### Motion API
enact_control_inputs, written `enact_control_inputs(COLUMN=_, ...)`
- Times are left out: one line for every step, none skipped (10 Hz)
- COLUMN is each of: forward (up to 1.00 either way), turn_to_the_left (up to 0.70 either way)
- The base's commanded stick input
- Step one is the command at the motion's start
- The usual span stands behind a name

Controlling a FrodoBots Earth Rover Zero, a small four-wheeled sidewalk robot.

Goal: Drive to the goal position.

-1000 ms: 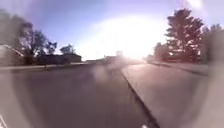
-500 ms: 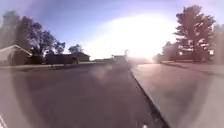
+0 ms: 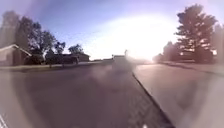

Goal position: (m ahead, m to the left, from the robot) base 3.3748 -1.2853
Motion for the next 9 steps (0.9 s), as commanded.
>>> enact_control_inputs(forward=1.00, turn_to_the_left=-0.25)
enact_control_inputs(forward=1.00, turn_to_the_left=-0.23)
enact_control_inputs(forward=1.00, turn_to_the_left=-0.22)
enact_control_inputs(forward=1.00, turn_to_the_left=-0.20)
enact_control_inputs(forward=1.00, turn_to_the_left=-0.18)
enact_control_inputs(forward=1.00, turn_to_the_left=-0.17)
enact_control_inputs(forward=1.00, turn_to_the_left=-0.15)
enact_control_inputs(forward=1.00, turn_to_the_left=-0.14)
enact_control_inputs(forward=1.00, turn_to_the_left=-0.12)
